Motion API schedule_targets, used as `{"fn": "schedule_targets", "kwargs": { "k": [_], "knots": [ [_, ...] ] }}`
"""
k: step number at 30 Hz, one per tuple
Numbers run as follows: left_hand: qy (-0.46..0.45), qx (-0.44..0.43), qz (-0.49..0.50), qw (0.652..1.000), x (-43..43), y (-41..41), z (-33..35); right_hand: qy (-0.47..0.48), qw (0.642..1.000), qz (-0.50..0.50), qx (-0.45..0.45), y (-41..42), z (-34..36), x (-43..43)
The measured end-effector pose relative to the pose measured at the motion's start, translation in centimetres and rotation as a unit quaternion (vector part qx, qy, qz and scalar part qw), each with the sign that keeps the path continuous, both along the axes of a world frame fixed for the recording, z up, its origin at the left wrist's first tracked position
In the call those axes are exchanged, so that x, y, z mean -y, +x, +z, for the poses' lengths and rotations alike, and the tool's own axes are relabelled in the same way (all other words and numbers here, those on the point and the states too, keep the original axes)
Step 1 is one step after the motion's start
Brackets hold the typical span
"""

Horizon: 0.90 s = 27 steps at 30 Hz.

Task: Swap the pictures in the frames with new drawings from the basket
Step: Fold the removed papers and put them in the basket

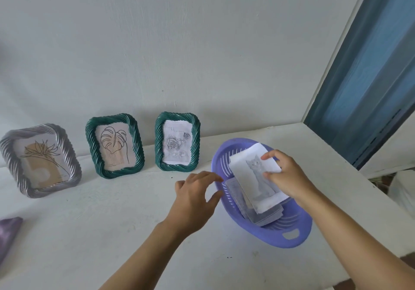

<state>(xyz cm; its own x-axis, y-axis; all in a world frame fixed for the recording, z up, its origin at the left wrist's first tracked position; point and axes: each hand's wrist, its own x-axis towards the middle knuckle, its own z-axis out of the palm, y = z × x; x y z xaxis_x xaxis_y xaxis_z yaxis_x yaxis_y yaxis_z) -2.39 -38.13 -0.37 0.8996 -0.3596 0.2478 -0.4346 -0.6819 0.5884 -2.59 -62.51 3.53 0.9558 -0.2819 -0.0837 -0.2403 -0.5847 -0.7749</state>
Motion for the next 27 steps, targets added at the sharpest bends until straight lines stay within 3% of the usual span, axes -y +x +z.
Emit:
{"fn": "schedule_targets", "kwargs": {
  "k": [7,21,24,27],
  "knots": [
    [0.005,0.029,-0.001,1.0,-0.2,0.3,-1.2,-0.093,0.99,0.037,-0.102,1.4,-2.5,0.1],
    [-0.014,0.021,0.002,1.0,-0.2,0.6,-1.4,-0.256,0.956,0.1,-0.101,1.1,-4.7,-0.2],
    [-0.031,0.011,-0.002,0.999,-0.3,0.4,-1.6,-0.31,0.945,0.096,-0.041,0.7,-4.3,0.2],
    [-0.054,-0.018,0.003,0.998,-0.2,0.0,-1.9,-0.33,0.935,0.07,0.106,0.0,-3.4,1.0]
  ]
}}
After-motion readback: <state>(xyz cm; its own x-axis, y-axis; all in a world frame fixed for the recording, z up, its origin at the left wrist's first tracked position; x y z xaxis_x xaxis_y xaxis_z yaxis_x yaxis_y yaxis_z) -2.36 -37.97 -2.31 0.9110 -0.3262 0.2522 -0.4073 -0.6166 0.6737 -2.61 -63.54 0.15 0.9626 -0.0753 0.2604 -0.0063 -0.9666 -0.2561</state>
